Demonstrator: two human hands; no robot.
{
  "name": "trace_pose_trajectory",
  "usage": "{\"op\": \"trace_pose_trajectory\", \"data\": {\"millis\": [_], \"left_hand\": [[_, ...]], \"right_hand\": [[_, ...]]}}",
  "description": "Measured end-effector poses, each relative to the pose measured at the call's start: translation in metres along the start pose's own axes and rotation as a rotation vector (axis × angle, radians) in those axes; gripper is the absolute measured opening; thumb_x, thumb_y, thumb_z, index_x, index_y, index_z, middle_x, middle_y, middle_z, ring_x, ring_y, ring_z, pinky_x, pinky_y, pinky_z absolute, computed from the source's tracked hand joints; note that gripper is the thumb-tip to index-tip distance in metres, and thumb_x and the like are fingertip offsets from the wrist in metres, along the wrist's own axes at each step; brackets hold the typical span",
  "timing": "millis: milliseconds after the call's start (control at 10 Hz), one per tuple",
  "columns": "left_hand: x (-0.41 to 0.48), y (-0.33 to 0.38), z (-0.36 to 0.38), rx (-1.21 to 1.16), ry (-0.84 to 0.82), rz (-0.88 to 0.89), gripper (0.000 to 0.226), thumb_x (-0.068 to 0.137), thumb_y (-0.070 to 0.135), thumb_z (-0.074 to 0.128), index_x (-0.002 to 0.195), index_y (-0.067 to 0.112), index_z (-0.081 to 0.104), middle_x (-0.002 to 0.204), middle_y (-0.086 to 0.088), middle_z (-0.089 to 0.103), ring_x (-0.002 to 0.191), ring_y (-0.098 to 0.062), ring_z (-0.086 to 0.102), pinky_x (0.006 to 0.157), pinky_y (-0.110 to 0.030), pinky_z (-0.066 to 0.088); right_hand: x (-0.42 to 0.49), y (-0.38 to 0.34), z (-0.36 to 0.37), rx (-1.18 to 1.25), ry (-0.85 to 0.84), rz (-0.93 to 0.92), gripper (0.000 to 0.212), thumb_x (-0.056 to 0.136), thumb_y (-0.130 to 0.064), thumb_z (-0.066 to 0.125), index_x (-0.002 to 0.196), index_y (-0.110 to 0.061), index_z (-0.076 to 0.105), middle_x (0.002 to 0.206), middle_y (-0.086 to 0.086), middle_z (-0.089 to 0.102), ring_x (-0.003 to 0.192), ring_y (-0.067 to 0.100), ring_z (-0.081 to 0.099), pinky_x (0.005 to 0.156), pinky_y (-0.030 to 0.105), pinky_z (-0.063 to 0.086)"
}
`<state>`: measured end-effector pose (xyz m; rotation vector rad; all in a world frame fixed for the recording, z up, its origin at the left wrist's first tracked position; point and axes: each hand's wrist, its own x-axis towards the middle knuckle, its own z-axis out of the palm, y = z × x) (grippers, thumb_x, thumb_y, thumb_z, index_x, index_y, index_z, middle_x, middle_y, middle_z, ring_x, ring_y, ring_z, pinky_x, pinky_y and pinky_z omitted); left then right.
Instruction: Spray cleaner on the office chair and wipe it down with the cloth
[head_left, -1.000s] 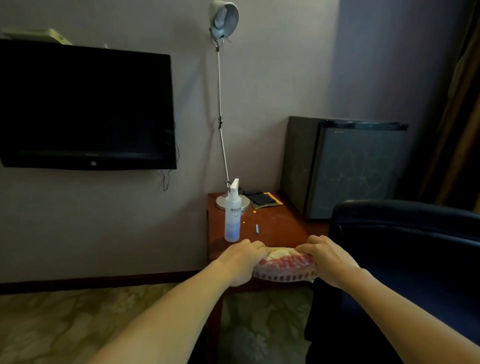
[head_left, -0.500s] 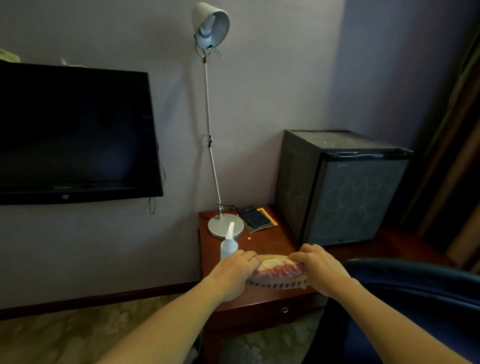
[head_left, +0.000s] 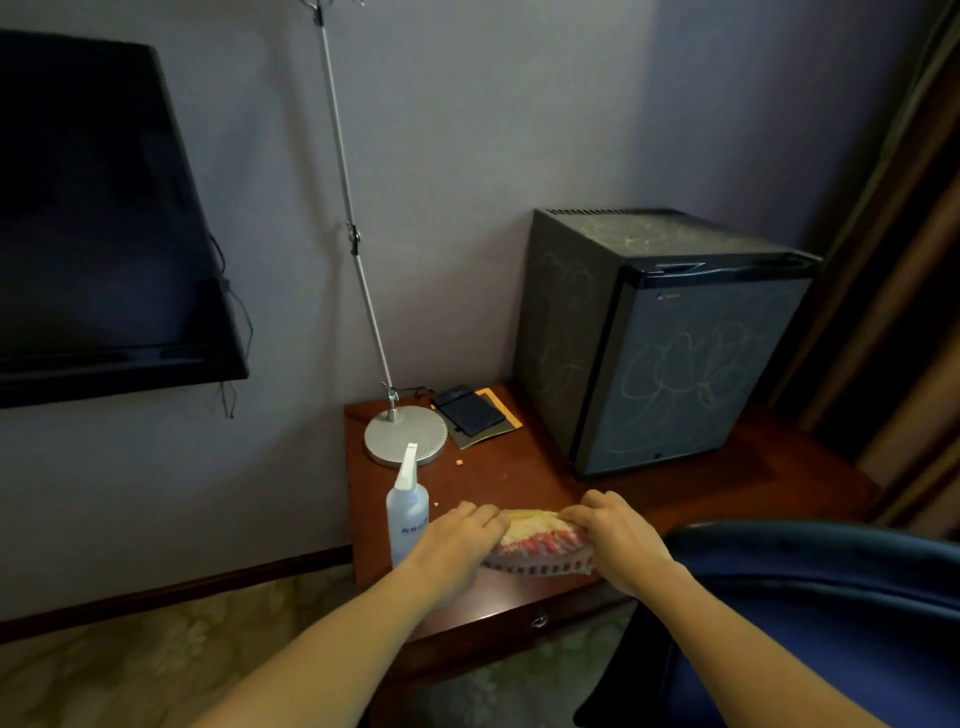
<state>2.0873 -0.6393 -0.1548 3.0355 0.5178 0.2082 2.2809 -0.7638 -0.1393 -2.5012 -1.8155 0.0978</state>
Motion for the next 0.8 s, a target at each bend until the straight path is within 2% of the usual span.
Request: {"op": "trace_pose_trajectory", "data": {"millis": [100, 200, 300, 400, 500, 600, 700, 800], "left_hand": [[0.034, -0.014, 0.028, 0.001, -0.084, -0.033, 0.062, 0.088, 0.002, 0.056, 0.145, 0.013, 0.032, 0.147, -0.007, 0.035, 0.130, -0.026, 0.037, 0.110, -0.034, 0.033], [0.075, -0.030, 0.051, 0.069, -0.080, -0.001, 0.068, 0.068, 0.014, 0.078, 0.131, 0.011, 0.053, 0.132, -0.009, 0.053, 0.116, -0.027, 0.053, 0.101, -0.030, 0.040], [0.117, -0.046, 0.082, 0.161, -0.122, -0.071, 0.070, 0.028, 0.021, 0.088, 0.096, 0.013, 0.073, 0.099, -0.005, 0.070, 0.088, -0.026, 0.067, 0.076, -0.025, 0.053], [0.145, -0.059, 0.119, 0.107, -0.112, -0.109, 0.045, 0.048, 0.009, 0.076, 0.093, 0.014, 0.073, 0.098, -0.008, 0.069, 0.091, -0.031, 0.067, 0.072, -0.030, 0.054], [0.150, -0.068, 0.150, -0.002, -0.363, -0.182, 0.046, 0.078, -0.002, 0.046, 0.122, 0.008, 0.056, 0.130, -0.018, 0.052, 0.125, -0.041, 0.045, 0.099, -0.042, 0.041], [0.146, -0.072, 0.173, 0.054, -0.499, -0.167, 0.052, 0.084, 0.001, 0.049, 0.134, 0.009, 0.040, 0.146, -0.015, 0.032, 0.137, -0.038, 0.024, 0.108, -0.044, 0.024], [0.154, -0.078, 0.174, 0.026, -0.496, -0.159, 0.051, 0.080, 0.007, 0.056, 0.130, 0.012, 0.044, 0.138, -0.012, 0.041, 0.130, -0.036, 0.033, 0.105, -0.041, 0.029], [0.176, -0.076, 0.155, -0.005, -0.438, -0.133, 0.042, 0.082, 0.015, 0.059, 0.123, 0.014, 0.051, 0.127, -0.009, 0.051, 0.117, -0.029, 0.045, 0.098, -0.038, 0.036]], "right_hand": [[0.037, 0.022, 0.019, 0.007, -0.025, 0.006, 0.050, 0.088, -0.018, 0.060, 0.134, -0.033, 0.047, 0.118, -0.007, 0.043, 0.112, 0.016, 0.039, 0.081, 0.029, 0.044], [0.079, 0.047, 0.038, 0.002, -0.035, 0.016, 0.050, 0.089, -0.013, 0.055, 0.135, -0.030, 0.047, 0.120, -0.005, 0.043, 0.112, 0.017, 0.038, 0.083, 0.030, 0.046], [0.114, 0.065, 0.062, 0.007, -0.051, 0.044, 0.055, 0.087, -0.006, 0.056, 0.136, -0.028, 0.044, 0.124, -0.002, 0.042, 0.114, 0.019, 0.038, 0.081, 0.028, 0.044], [0.139, 0.075, 0.097, 0.038, -0.086, 0.093, 0.054, 0.086, -0.009, 0.058, 0.134, -0.029, 0.044, 0.125, -0.002, 0.040, 0.113, 0.019, 0.038, 0.073, 0.026, 0.040], [0.150, 0.079, 0.137, 0.102, -0.201, 0.141, 0.044, 0.088, -0.011, 0.056, 0.128, -0.028, 0.049, 0.122, 0.000, 0.040, 0.112, 0.021, 0.040, 0.081, 0.030, 0.042], [0.151, 0.086, 0.163, 0.120, -0.293, 0.107, 0.033, 0.088, -0.021, 0.058, 0.120, -0.028, 0.052, 0.121, -0.001, 0.040, 0.110, 0.020, 0.042, 0.087, 0.029, 0.043], [0.155, 0.088, 0.157, 0.115, -0.349, 0.144, 0.034, 0.089, -0.029, 0.058, 0.122, -0.027, 0.052, 0.123, -0.002, 0.041, 0.111, 0.021, 0.043, 0.089, 0.031, 0.044], [0.164, 0.089, 0.132, 0.091, -0.330, 0.160, 0.040, 0.092, -0.028, 0.052, 0.132, -0.024, 0.047, 0.131, 0.000, 0.040, 0.117, 0.021, 0.041, 0.096, 0.030, 0.041]]}}
